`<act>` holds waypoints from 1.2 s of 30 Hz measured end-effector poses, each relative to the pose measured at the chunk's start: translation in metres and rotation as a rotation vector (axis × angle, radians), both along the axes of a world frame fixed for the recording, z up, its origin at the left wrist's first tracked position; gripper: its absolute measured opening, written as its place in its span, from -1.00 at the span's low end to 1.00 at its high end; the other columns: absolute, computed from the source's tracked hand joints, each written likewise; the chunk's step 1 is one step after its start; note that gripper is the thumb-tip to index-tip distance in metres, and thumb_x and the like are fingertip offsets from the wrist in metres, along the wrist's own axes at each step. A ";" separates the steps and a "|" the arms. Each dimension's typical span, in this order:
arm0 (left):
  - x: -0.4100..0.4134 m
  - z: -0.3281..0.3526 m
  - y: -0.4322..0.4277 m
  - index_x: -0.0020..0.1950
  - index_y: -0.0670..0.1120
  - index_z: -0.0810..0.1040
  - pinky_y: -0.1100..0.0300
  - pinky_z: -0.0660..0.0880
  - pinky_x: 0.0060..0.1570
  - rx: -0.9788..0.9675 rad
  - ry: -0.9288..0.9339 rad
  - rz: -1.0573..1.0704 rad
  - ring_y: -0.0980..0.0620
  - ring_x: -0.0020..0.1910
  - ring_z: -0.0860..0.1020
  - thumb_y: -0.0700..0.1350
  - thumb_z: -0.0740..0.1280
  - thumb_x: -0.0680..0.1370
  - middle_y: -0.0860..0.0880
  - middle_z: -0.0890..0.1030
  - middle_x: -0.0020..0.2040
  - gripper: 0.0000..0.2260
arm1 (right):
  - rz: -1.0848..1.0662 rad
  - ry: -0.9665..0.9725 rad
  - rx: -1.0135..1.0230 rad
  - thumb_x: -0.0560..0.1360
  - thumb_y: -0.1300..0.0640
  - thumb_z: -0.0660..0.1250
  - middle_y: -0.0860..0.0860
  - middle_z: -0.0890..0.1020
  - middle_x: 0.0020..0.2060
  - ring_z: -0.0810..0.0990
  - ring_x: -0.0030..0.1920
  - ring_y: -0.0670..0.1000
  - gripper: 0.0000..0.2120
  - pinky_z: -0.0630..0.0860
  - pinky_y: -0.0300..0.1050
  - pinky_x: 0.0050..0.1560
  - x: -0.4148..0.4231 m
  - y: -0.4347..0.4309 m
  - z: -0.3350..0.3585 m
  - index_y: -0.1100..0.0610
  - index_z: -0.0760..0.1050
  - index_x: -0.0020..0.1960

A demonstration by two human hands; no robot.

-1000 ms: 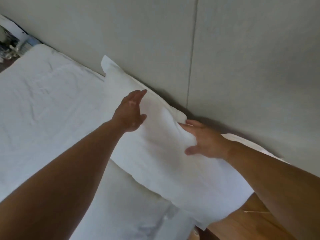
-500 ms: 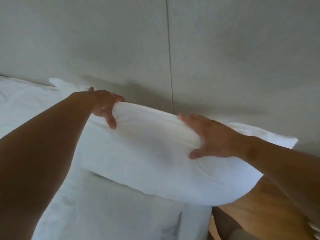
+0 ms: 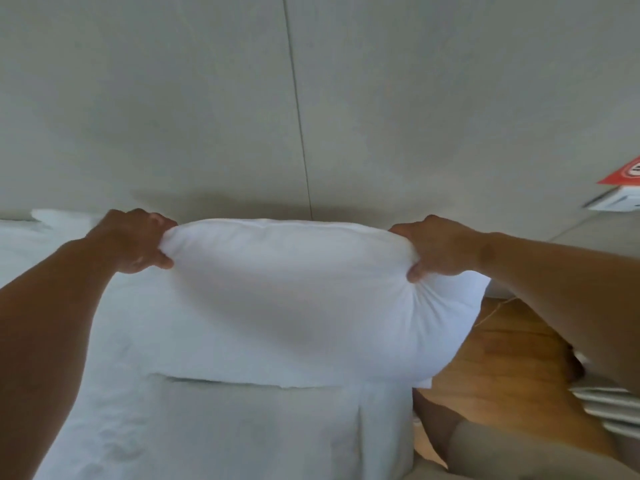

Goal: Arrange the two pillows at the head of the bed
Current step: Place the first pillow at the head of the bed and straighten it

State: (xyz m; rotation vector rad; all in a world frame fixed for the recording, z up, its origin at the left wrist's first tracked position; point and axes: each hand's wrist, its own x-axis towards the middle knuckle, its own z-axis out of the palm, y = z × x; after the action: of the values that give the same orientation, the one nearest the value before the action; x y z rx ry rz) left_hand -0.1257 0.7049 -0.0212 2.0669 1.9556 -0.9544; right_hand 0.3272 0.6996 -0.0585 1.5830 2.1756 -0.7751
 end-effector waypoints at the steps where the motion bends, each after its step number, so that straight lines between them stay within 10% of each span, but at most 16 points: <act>1: 0.000 0.007 0.000 0.28 0.15 0.57 0.06 0.52 0.20 0.011 0.012 -0.014 -0.02 0.29 0.59 0.25 0.46 0.45 0.09 0.65 0.28 -0.56 | -0.015 0.001 0.021 0.24 -0.09 0.59 -0.03 0.68 0.10 0.59 0.15 0.09 -0.32 0.55 0.11 0.17 0.000 0.000 0.005 -0.18 0.47 0.33; 7: -0.014 0.043 0.015 0.04 0.10 0.61 0.05 0.56 0.07 0.125 0.041 -0.015 -0.11 0.12 0.65 0.20 0.54 0.39 0.01 0.71 0.08 -0.68 | -0.037 0.045 0.135 0.27 -0.13 0.61 -0.02 0.68 0.08 0.58 0.12 0.10 -0.34 0.55 0.08 0.12 -0.011 0.011 0.033 -0.17 0.48 0.32; 22: -0.095 -0.051 0.093 0.56 0.11 0.42 -0.09 0.47 0.36 0.147 -0.143 0.113 -0.11 0.45 0.49 0.06 0.72 0.12 -0.02 0.56 0.47 0.02 | -0.113 -0.043 0.243 0.13 -0.28 0.60 -0.08 0.57 0.30 0.52 0.29 0.12 -0.03 0.49 0.12 0.20 -0.027 0.042 -0.001 -0.13 0.31 0.46; 36: -0.057 0.041 0.076 0.23 0.21 0.60 0.10 0.54 0.10 0.289 0.096 0.032 -0.02 0.19 0.64 0.24 0.49 0.39 0.11 0.70 0.13 -0.57 | -0.068 -0.127 0.355 0.36 -0.23 0.53 0.03 0.68 0.04 0.61 0.10 0.15 -0.39 0.46 0.00 -0.05 -0.032 0.047 0.026 -0.12 0.47 0.34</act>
State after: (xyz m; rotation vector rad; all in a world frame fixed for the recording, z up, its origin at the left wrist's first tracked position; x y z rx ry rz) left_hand -0.1831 0.7813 0.0195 2.1616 2.2884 -0.8200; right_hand 0.2949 0.7466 -0.0323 1.8244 2.2669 -0.3030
